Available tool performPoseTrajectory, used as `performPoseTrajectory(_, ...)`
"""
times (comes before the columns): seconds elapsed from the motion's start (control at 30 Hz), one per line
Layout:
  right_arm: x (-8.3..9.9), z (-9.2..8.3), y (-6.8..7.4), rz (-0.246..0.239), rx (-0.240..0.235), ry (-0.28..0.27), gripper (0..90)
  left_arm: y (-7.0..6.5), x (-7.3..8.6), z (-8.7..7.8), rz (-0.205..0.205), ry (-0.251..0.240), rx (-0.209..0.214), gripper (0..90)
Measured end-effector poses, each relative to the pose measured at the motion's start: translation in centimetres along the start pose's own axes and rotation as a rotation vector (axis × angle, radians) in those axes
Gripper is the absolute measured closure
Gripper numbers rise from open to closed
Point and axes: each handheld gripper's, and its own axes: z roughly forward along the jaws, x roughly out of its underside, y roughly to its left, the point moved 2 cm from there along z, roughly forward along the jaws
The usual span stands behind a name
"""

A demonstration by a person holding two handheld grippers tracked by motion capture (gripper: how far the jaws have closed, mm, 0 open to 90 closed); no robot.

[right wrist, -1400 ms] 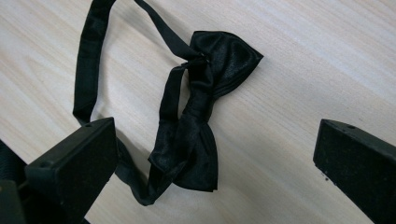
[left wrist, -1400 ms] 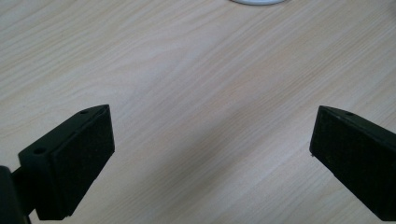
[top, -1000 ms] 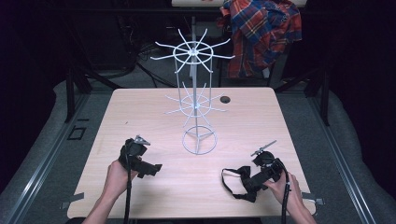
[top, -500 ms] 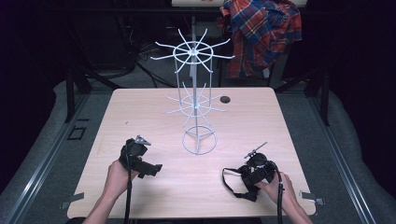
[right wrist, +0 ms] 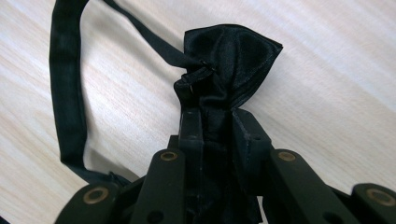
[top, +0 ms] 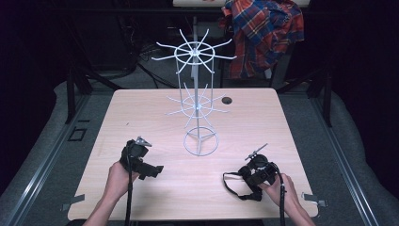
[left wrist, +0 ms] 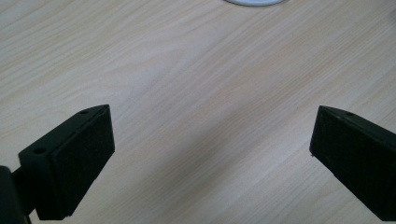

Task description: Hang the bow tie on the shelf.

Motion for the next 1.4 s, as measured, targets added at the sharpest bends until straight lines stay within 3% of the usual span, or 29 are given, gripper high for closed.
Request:
performPoseTrajectory(0.07,0.0,-0.2,0.0,0.045,-0.02,-0.074,75.2,0.0,0.0,0.0,0.0,0.002,-0.001,0.0)
performPoseTrajectory(0.17,0.0,-1.1,-0.5,0.011,-0.01,-0.054,75.2,0.0,0.0,0.0,0.004,0.003,0.001,0.0)
performPoseTrajectory(0.53,-0.7,-3.3,0.0,0.023,-0.003,-0.187,75.2,-0.2,-0.1,0.0,0.011,0.004,-0.002,0.1)
performPoseTrajectory(0.93,-2.3,-4.4,-0.6,0.026,0.007,-0.236,75.2,-0.2,-0.1,0.0,0.009,0.002,0.003,0.0)
performPoseTrajectory(1.2,-3.7,-5.0,-0.9,0.065,-0.025,-0.273,75.2,-0.1,-0.1,-0.1,0.01,0.002,0.002,0.0)
performPoseTrajectory(1.3,-4.4,-5.3,-0.9,0.09,-0.046,-0.309,75.2,-0.1,0.0,-0.1,0.006,0.002,0.002,0.0)
performPoseTrajectory(1.4,-4.7,-5.7,-1.2,0.073,-0.028,-0.295,75.2,-0.1,-0.1,0.0,0.008,0.003,0.003,0.0)
